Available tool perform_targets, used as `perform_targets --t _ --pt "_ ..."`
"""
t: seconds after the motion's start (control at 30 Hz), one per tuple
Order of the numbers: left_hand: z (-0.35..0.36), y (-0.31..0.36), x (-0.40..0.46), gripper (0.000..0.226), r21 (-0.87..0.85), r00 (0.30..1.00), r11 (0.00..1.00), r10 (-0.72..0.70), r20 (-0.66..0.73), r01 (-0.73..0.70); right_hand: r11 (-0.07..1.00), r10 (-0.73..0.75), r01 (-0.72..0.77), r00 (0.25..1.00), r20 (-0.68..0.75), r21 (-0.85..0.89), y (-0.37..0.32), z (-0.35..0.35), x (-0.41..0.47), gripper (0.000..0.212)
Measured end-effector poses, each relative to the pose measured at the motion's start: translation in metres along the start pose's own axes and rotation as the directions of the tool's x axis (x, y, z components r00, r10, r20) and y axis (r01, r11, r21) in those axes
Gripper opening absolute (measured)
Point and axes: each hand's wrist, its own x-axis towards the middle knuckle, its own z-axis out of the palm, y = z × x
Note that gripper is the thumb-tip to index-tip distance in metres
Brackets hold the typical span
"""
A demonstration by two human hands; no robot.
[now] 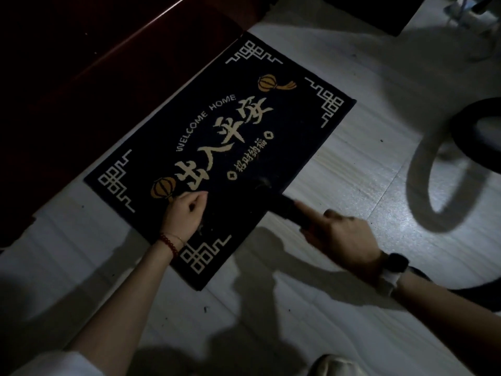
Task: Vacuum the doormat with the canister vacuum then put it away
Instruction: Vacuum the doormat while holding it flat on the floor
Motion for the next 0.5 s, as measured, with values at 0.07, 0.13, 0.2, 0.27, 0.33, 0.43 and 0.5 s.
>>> perform_targets --t 0.07,0.13,0.2,0.27,0.33,0.43,0.5 --pt "-0.008 -0.02 -0.012 0.037 0.094 1.0 0.996 -0.012 -0.029 0.014 0.995 0.061 -0.066 0.995 0.073 0.073 0.006 -0.01 0.016 0.062" --pt "-0.01 -0.041 -0.027 0.057 0.268 0.99 0.956 -0.138 0.041 0.122 0.988 0.127 -0.134 0.988 0.086 0.078 0.011 -0.014 0.034 0.061" --pt "-0.01 -0.06 -0.043 0.089 0.472 0.939 0.863 -0.295 0.177 0.182 0.976 0.178 -0.188 0.979 0.101 0.105 0.003 -0.01 0.042 0.06" --pt "-0.006 -0.073 -0.054 0.107 0.589 0.899 0.795 -0.357 0.255 0.148 0.976 0.101 -0.132 0.979 0.177 0.174 -0.024 0.009 0.028 0.058" --pt "-0.004 -0.078 -0.057 0.112 0.584 0.899 0.8 -0.347 0.266 0.136 0.971 -0.077 0.002 0.949 0.306 0.238 -0.063 0.021 -0.001 0.055" --pt "-0.006 -0.081 -0.056 0.114 0.561 0.906 0.819 -0.323 0.275 0.122 0.949 -0.186 0.077 0.918 0.35 0.305 -0.084 0.013 -0.014 0.056" --pt "-0.01 -0.084 -0.057 0.115 0.554 0.907 0.827 -0.304 0.29 0.099 0.96 -0.114 0.04 0.96 0.257 0.277 -0.07 0.006 0.02 0.056"
